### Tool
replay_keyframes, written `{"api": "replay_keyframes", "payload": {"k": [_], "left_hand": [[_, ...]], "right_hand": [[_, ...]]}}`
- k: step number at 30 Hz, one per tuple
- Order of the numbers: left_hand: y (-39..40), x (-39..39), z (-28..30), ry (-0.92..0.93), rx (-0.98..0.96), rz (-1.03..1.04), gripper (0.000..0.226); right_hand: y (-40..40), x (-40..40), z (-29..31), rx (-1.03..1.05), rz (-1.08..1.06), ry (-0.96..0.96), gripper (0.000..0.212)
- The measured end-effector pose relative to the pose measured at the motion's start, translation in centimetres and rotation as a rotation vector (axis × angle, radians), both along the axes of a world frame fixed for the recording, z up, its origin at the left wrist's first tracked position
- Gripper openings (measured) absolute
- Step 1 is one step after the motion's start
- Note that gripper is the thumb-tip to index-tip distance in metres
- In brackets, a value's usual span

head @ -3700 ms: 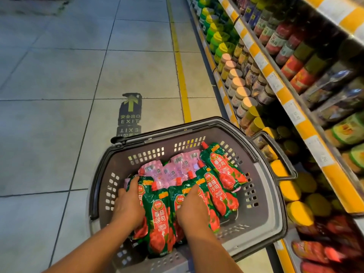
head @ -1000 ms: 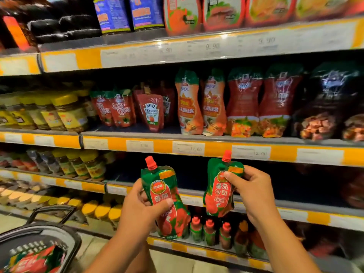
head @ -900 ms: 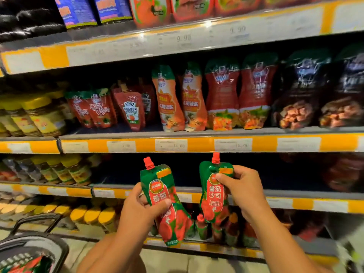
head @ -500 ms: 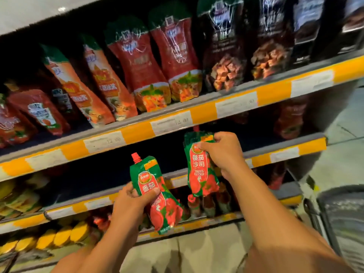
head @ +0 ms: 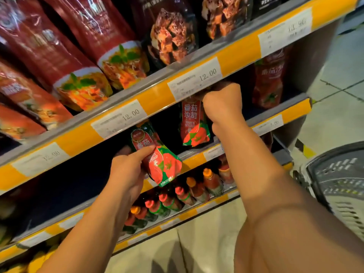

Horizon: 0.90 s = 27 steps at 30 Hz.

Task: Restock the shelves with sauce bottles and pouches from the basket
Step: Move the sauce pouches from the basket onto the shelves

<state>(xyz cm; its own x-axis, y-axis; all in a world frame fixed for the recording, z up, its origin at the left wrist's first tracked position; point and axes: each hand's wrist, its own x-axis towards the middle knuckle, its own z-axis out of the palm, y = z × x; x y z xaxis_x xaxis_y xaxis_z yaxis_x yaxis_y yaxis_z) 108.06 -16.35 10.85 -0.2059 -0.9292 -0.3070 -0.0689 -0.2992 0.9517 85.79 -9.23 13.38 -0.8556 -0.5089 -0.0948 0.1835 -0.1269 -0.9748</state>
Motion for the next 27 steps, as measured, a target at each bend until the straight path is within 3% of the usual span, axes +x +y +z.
{"api": "replay_keyframes", "payload": {"k": [2,5,9,16,24,27], "left_hand": [[-0.9,-1.3,0.0,0.025,0.011,0.035,0.022],[-1.9,-3.3,-0.2,0.084,0.008,0.016,0.032],[-2.6,-5.6,-1.2,0.128,-0.141,-0.009,0.033],[-3.4,-7.7,-3.2,-0.019,-0.336,0.086,0.050],[-2.8,-6.4,-5.7,-0.165,-0.438,-0.136,0.052],[-3.0,-5.7,-6.4,-0.274,-0.444,-0.226,0.063]], "right_hand": [[0.2,-0.8,0.0,-0.018,-0.041,0.027,0.026],[0.6,-1.5,-0.1,-0.012,-0.073,0.055,0.024],[0.9,-2.0,-0.3,0.020,-0.082,0.142,0.026],[1.2,-2.8,-1.2,0.026,-0.026,0.163,0.028],[1.3,-3.0,-2.1,0.168,-0.035,0.127,0.054],[1.4,-2.8,-2.6,0.254,-0.004,0.199,0.050]]}}
